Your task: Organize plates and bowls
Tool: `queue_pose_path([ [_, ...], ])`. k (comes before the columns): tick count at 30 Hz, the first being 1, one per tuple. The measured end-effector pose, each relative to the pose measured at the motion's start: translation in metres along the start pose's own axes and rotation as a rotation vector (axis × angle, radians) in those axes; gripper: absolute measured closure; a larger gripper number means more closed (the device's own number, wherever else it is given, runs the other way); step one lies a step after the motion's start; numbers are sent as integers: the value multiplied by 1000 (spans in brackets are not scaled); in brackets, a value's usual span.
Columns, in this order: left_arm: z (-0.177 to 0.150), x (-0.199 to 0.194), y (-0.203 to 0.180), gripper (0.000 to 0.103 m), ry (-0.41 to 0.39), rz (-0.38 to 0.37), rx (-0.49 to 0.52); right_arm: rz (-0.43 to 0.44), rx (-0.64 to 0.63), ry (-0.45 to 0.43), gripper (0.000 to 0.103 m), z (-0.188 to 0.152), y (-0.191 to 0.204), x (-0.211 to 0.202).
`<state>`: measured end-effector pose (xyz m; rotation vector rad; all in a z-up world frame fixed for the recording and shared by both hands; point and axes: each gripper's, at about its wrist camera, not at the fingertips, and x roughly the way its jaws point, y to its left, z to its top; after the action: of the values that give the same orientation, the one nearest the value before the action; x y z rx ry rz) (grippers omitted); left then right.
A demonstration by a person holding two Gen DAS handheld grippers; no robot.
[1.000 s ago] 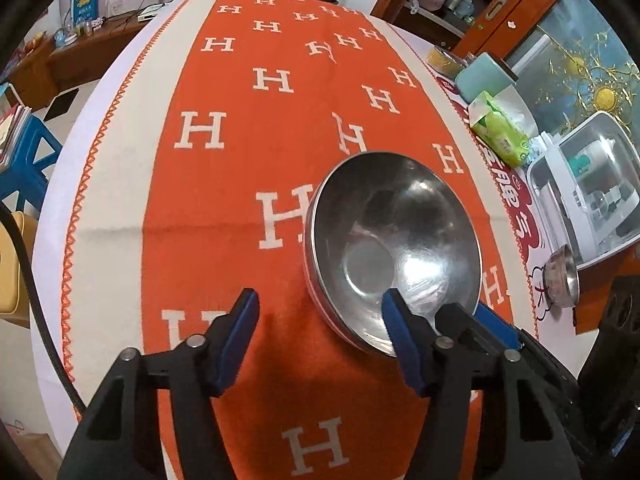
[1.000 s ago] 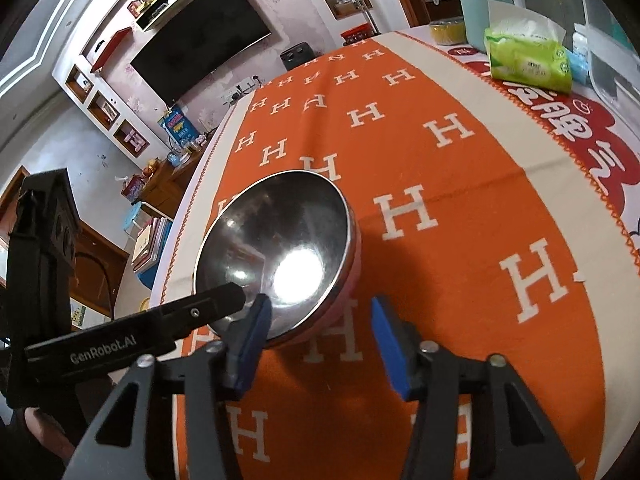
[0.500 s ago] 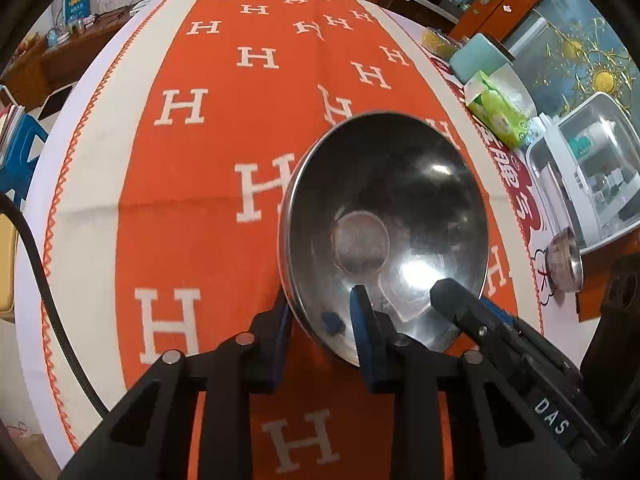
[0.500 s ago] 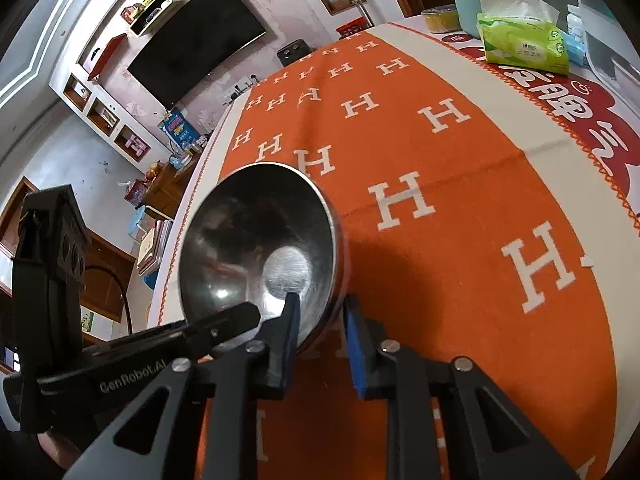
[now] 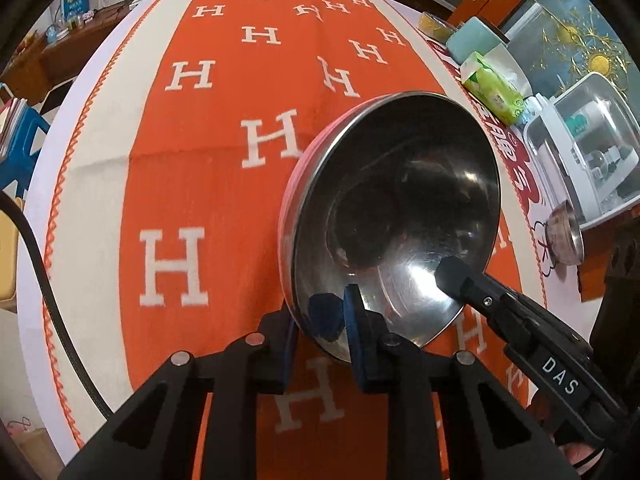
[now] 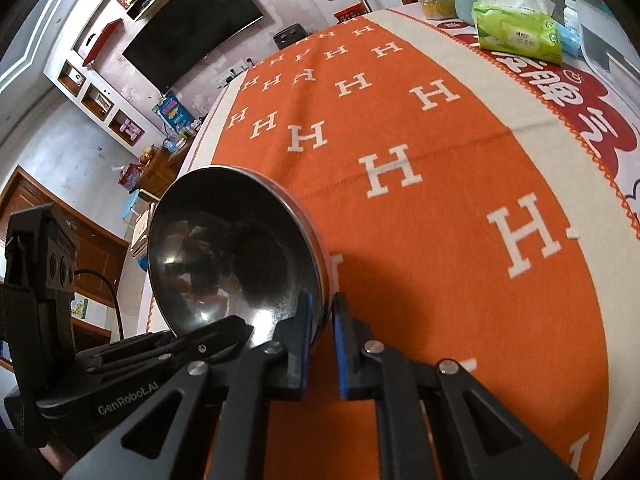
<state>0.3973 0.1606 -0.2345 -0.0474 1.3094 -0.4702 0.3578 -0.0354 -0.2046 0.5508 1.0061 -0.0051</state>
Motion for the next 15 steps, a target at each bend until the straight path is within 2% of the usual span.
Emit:
queue_pose_path([
  [7,-20,-15,1,83,8,-6,-3,3,-12,23,93,-11,4,-10],
  [15,-39,-44,-4,83,-12,-7,16,9,-26,1,93,-26,14,-37],
])
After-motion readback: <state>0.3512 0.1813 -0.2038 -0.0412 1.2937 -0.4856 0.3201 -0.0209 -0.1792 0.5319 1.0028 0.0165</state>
